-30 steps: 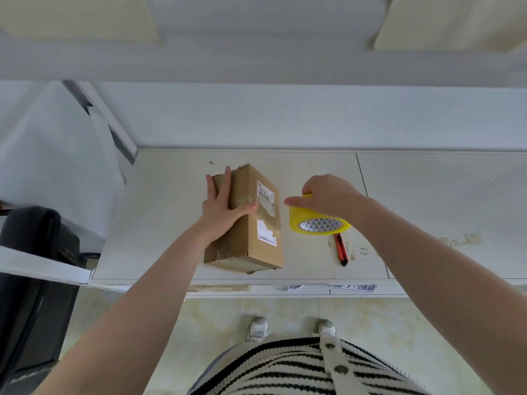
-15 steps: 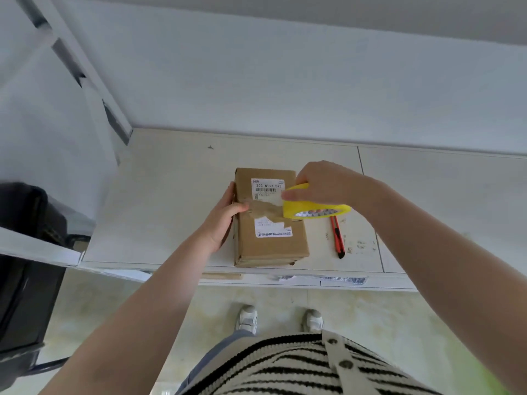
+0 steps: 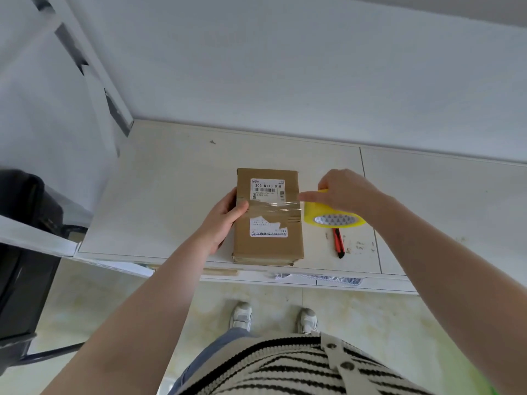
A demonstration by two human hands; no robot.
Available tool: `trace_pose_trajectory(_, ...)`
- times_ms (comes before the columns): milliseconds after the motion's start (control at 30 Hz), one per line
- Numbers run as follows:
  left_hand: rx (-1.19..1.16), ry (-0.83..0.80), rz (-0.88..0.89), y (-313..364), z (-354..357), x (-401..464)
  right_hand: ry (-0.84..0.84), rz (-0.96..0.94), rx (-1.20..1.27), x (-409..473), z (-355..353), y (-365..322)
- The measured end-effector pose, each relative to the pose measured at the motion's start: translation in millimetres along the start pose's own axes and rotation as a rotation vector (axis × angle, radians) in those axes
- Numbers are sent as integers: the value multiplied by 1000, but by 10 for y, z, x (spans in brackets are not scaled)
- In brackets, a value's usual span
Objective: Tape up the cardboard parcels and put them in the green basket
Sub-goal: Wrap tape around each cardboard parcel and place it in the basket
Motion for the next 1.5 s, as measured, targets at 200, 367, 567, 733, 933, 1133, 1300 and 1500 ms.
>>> trace_pose_trajectory(200, 42, 3, -31, 31, 24, -16, -32, 131, 144, 43, 383, 245)
trace_pose_trajectory(367, 60, 6, -84, 51, 44, 2, -94, 185, 259, 113, 559, 317)
trace_pose_trajectory(567, 23, 60, -261, -10, 97, 86, -206, 223, 313, 176, 604, 359)
trace_pose_trajectory(733, 321, 91, -194, 41, 120, 52, -248, 242, 304, 210, 583, 339)
trace_pose_trajectory(933, 856, 457, -58, 237, 291, 82, -217, 241, 316, 176, 594, 330)
trace_pose_trajectory(1133, 1151, 547, -6, 293, 798, 201, -178, 156, 303, 88, 560, 322)
trace_pose_trajectory(1300, 1140, 509, -38, 268, 583, 214, -33, 71, 523, -139, 288, 426)
trace_pose_trajectory(1500, 986, 360, -96, 309, 187, 220, -69, 62, 178, -186, 36, 430)
Point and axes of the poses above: each hand's wrist, its own x-axis towards the middle knuckle, its own z-axis out of the palm, y = z × x, the point moved 2 cm from there along x, towards the middle knuckle, and after that the axes turned 12 degrees about -z, right-handed, at the moved point
